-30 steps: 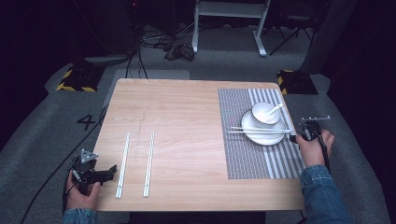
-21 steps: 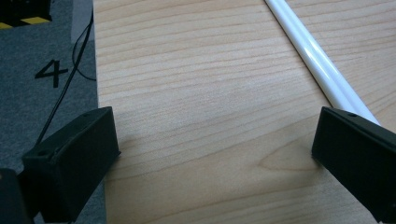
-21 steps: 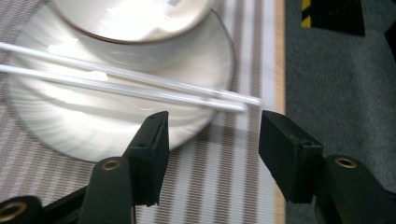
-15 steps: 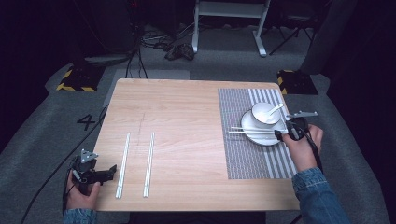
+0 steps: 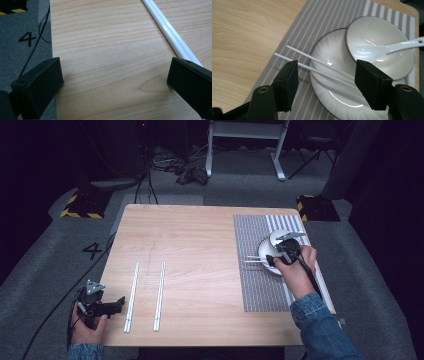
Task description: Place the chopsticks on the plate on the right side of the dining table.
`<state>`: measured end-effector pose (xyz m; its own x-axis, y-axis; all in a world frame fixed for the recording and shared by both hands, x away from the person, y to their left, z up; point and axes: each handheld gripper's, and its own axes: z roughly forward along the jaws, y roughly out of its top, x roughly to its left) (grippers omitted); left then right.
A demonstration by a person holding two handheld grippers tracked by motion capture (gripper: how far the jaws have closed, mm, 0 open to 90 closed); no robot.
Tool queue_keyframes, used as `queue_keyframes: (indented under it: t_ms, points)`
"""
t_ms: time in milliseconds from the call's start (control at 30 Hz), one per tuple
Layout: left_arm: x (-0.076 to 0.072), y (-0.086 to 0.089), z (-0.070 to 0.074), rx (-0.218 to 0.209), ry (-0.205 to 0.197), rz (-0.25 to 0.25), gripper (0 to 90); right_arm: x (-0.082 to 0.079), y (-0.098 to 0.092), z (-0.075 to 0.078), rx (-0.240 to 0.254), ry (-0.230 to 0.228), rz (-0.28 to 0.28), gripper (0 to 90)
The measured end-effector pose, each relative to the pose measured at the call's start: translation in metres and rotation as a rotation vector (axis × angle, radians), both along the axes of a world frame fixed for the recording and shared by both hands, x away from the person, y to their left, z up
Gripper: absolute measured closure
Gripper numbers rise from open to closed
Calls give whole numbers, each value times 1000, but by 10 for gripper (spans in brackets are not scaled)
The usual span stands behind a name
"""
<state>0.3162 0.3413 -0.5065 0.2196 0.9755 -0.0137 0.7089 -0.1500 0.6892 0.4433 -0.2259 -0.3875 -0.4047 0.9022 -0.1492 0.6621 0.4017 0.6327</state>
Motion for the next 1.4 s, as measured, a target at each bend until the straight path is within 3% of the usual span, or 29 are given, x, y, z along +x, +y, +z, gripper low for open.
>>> queue_keyframes:
  t_ms: [233, 400, 567, 833, 1100, 1400]
  points:
    - [0, 0, 0, -1, 1, 1, 2, 8, 42, -6, -37, 10, 62, 352]
    - [0, 0, 0, 0, 2, 1, 1, 18, 67, -21, -95, 13, 108, 341]
    - [0, 0, 0, 0, 2, 1, 2, 33, 79, -37, -138, 49, 99, 336]
    - [0, 0, 0, 0, 1, 0, 1, 43, 85, -54, -217, 88, 105, 337]
    - [0, 0, 0, 0, 2, 0, 1, 50, 84, -57, -262, 98, 97, 342]
    - [0, 0, 0, 0, 1, 0, 2, 57, 77, -58, -240, 101, 64, 343]
